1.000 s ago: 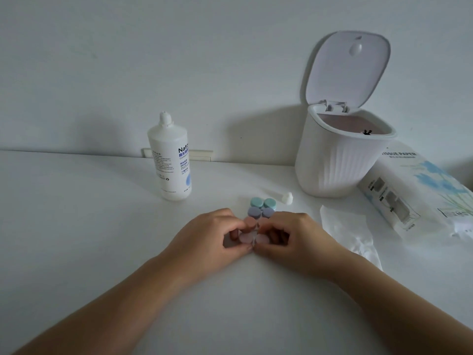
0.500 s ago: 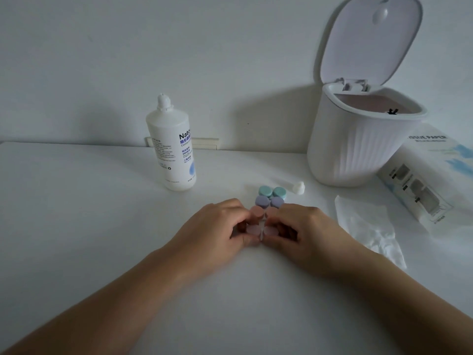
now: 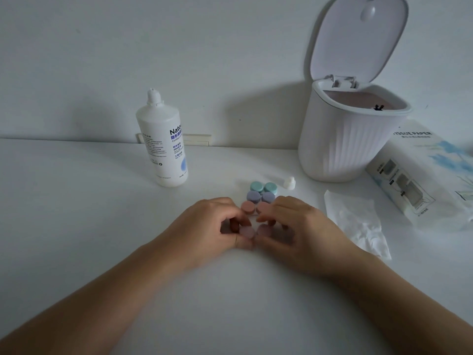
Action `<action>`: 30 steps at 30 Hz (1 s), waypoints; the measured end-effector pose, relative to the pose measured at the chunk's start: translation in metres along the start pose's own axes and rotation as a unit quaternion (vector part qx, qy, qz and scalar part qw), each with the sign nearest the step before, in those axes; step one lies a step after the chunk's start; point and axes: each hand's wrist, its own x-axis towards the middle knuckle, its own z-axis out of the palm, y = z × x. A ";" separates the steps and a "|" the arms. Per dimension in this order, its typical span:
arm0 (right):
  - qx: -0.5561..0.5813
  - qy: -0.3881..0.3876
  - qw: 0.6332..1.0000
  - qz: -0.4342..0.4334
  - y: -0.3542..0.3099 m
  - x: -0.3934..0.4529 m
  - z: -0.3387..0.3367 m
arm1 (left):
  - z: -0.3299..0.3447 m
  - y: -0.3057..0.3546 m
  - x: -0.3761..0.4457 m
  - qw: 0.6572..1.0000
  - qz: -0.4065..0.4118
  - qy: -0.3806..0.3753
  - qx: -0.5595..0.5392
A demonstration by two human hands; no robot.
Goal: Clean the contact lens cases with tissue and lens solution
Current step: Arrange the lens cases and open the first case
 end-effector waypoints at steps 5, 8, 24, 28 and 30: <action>-0.002 0.002 1.000 -0.017 0.001 0.001 -0.003 | -0.002 0.002 -0.001 1.000 -0.005 -0.004 -0.014; 0.017 -0.006 0.999 -0.032 0.002 -0.001 -0.006 | -0.002 0.003 -0.001 1.000 0.003 -0.002 -0.015; -0.002 0.002 1.000 0.002 0.000 0.000 -0.003 | -0.001 0.000 0.000 1.000 0.018 -0.007 -0.002; 0.037 -0.037 0.998 -0.023 -0.001 -0.003 -0.007 | -0.001 0.001 -0.001 1.000 0.020 -0.008 0.004; 0.037 -0.028 0.999 -0.014 -0.001 -0.003 -0.006 | -0.001 0.001 -0.001 1.000 0.023 -0.006 0.007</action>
